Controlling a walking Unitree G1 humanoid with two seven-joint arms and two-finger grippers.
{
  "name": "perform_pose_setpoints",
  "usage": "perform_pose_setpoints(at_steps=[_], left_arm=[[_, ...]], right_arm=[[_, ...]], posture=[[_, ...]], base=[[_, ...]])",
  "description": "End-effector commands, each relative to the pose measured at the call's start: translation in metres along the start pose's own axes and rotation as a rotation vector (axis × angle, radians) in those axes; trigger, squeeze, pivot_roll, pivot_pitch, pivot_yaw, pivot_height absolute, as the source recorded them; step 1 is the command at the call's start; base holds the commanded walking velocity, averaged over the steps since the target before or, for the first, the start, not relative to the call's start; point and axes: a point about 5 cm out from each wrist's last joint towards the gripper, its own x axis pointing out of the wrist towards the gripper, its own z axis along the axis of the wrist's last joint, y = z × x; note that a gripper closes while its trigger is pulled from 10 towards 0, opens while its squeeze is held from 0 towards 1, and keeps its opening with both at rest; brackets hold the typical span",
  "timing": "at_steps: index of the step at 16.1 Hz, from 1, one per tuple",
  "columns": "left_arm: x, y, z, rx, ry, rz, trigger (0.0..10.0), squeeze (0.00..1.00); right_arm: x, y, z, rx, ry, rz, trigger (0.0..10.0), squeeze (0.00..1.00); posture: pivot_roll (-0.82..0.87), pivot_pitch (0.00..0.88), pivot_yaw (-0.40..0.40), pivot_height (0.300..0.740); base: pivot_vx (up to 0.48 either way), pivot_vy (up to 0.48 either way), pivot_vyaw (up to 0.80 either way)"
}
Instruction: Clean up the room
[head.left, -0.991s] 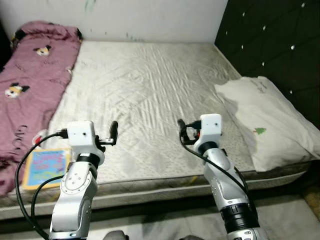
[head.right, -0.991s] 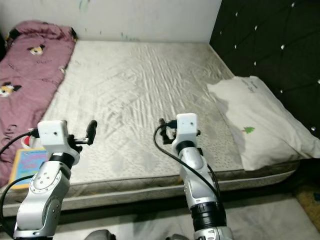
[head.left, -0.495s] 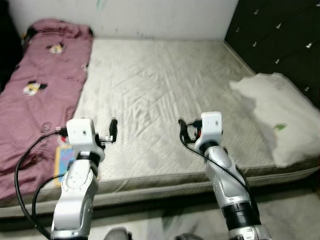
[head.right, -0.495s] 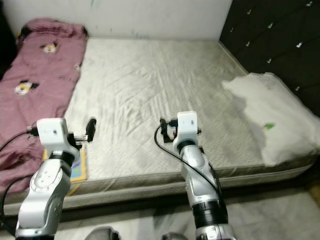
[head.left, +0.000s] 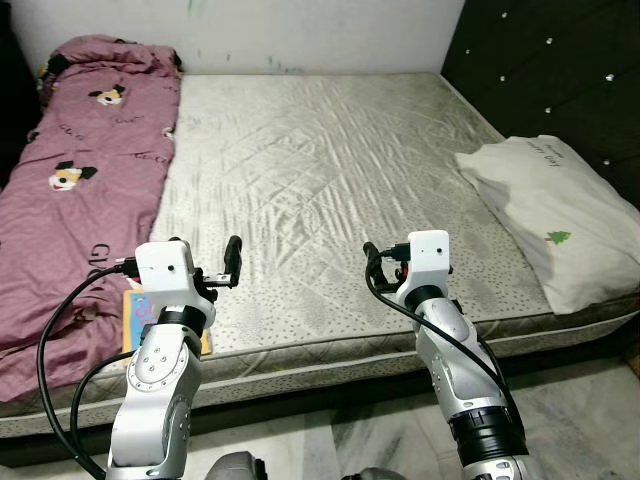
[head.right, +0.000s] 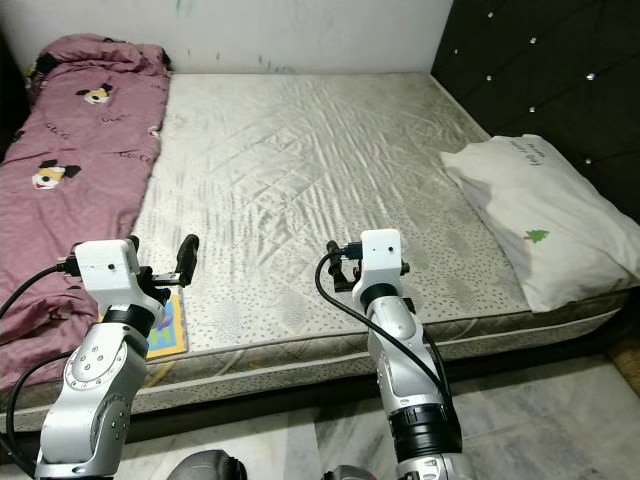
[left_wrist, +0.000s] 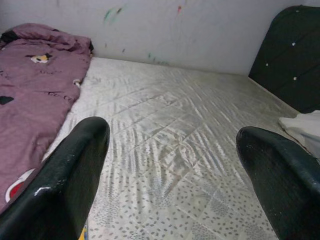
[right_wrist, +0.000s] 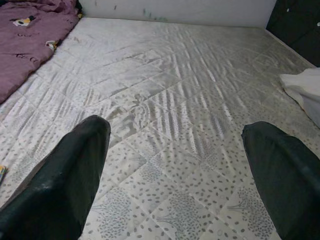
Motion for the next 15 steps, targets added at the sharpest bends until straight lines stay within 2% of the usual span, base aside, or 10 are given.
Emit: perform_pose_setpoints(at_steps=[1, 6, 15], left_arm=[[-0.0002, -0.0009, 0.0043, -0.005, -0.019, -0.001, 10.0, 0.00], [-0.0004, -0.0010, 0.0049, -0.007, -0.023, -0.011, 10.0, 0.00], [-0.0001, -0.0018, 0.0045, -0.007, -0.024, -0.012, 10.0, 0.00]], right_arm=[[0.0005, -0.0037, 0.0043, -0.003, -0.016, -0.013, 10.0, 0.00], [0.0008, -0.0033, 0.0045, -0.004, -0.016, -0.012, 10.0, 0.00], [0.0018, -0.0021, 0.0048, -0.007, -0.013, 0.000, 10.0, 0.00]], posture=[[0.11, 0.000, -0.054, 0.740], [0.11, 0.000, -0.053, 0.740], [0.11, 0.000, -0.058, 0.740]], base=[[0.000, 0.000, 0.00], [0.000, 0.000, 0.00], [0.269, 0.000, 0.00]])
